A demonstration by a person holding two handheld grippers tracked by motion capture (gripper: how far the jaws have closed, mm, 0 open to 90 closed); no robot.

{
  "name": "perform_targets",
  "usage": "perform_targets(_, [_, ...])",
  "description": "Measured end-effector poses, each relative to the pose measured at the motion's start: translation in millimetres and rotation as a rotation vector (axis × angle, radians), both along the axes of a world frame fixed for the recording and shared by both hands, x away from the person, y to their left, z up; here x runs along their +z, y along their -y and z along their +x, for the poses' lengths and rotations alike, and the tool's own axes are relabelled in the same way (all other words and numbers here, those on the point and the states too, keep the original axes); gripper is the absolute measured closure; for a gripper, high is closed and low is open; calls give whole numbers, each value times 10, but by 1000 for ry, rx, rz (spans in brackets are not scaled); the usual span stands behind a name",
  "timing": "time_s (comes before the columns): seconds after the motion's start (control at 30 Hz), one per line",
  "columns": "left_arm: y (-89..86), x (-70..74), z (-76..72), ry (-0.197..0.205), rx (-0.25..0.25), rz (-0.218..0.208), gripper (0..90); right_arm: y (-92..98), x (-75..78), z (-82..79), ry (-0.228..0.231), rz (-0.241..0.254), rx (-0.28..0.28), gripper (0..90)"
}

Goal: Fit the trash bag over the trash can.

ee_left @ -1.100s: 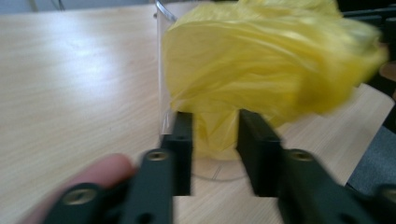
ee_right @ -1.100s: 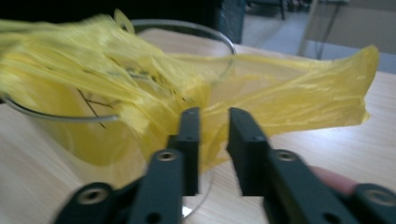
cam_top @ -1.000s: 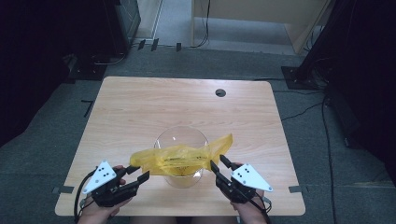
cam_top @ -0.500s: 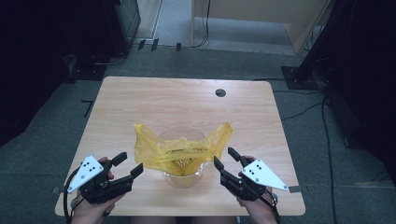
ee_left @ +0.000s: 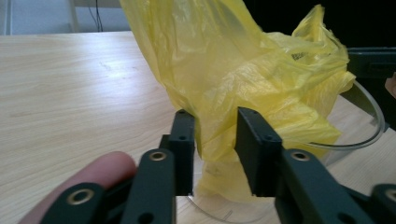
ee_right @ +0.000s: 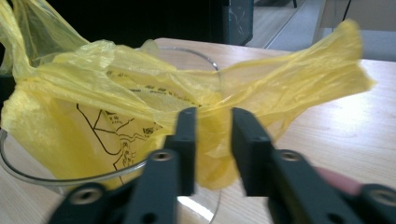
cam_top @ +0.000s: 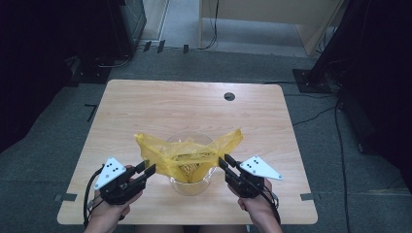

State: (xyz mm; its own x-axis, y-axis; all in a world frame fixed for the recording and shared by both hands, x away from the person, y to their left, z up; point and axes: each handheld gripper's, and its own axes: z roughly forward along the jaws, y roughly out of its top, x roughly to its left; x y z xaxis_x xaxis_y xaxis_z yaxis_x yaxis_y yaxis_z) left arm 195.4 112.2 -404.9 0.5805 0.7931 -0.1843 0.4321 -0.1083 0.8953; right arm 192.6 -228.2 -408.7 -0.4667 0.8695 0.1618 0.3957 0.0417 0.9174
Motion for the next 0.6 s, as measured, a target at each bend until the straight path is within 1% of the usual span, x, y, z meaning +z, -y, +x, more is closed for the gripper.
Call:
perform_targets(0.03, [10, -8, 6, 7, 2, 8, 748, -9, -7, -4, 2, -12, -1, 856])
perform_targets(0.07, [15, -14, 12, 15, 4, 19, 766, -14, -7, -10, 7, -16, 2, 875])
perform_targets(0.13, [30, -41, 29, 31, 31, 57, 791, -18, -12, -16, 22, -33, -9, 900])
perform_targets(0.17, [26, -59, 43, 30, 41, 62, 808, -17, -20, -15, 19, -35, -17, 900])
perform_targets(0.2, [25, -81, 51, 25, 50, 53, 820, -13, -34, -13, 16, -31, -22, 900])
perform_targets(0.23, [28, -106, 54, 23, 55, 57, 830, -8, -55, -9, 12, -36, -24, 900])
perform_targets(0.33, [58, -167, 45, 17, 43, 67, 845, -23, -136, -18, -1, -44, -12, 900])
perform_targets(0.4, [71, -198, 30, 14, 32, 61, 850, -46, -184, -32, -13, -60, -6, 900])
perform_targets(0.47, [80, -222, 10, 14, 13, 62, 850, -63, -232, -45, -21, -64, 0, 900])
perform_targets(0.53, [92, -252, -27, 23, -10, 68, 838, -79, -261, -58, -25, -72, 7, 900])
perform_targets(0.6, [94, -276, -58, 31, -20, 76, 810, -81, -276, -67, -29, -71, 5, 900])
